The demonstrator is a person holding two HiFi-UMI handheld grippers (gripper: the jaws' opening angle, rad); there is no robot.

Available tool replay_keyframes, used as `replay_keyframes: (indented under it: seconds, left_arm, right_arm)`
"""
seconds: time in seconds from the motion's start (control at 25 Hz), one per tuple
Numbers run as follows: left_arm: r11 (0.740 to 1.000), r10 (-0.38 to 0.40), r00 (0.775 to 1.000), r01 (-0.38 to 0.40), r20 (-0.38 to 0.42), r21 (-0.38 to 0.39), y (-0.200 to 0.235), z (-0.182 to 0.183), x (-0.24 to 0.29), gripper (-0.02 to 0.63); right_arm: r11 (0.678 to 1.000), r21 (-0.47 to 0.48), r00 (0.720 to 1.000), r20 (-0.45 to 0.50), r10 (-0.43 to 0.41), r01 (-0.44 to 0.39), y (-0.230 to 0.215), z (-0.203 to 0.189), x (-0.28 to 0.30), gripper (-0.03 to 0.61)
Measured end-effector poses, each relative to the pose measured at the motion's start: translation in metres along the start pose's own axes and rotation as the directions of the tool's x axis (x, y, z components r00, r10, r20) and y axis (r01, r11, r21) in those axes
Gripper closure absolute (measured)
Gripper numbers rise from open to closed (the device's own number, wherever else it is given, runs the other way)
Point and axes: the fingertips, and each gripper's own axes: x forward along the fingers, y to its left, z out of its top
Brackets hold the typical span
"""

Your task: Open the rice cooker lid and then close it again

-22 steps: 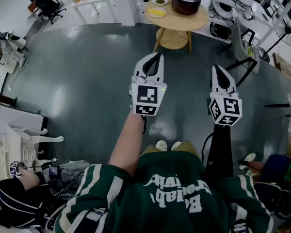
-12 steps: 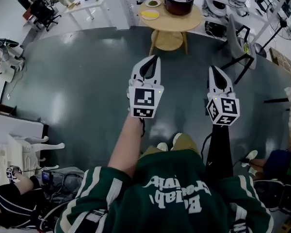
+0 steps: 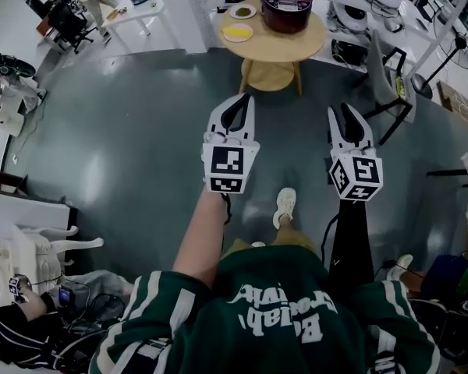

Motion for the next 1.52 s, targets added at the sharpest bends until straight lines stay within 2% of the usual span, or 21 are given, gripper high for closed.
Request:
replay_keyframes:
  seconds: [0.72, 1.08, 1.28, 1.52]
  left_arm:
    - [0.998, 0.058, 0.998, -0.058, 0.015, 0.009, 0.021, 0.025, 0.239, 0.614]
    - [0.997, 0.070, 0.997, -0.071, 0.027, 0.021, 0.026, 0.031, 0.298, 0.614]
    - [0.997, 0.073, 0.997, -0.074, 0.038, 0.023, 0.036, 0.035, 0.320, 0.614]
    - [0.999, 0.043, 0.998, -0.044, 0.047, 0.024, 0.056, 0.029, 0.371, 0.614]
  right_arm:
    - [0.995, -0.002, 0.994, 0.029, 0.104, -0.104, -0.140, 0.012, 0.206, 0.430]
    - [0.990, 0.003, 0.989, 0.048, 0.138, -0.139, -0.173, 0.016, 0.260, 0.425]
    - [0.988, 0.000, 0.986, 0.056, 0.157, -0.158, -0.177, 0.021, 0.282, 0.423]
    - [0.988, -0.005, 0.988, 0.041, 0.152, -0.152, -0.190, 0.014, 0.332, 0.422]
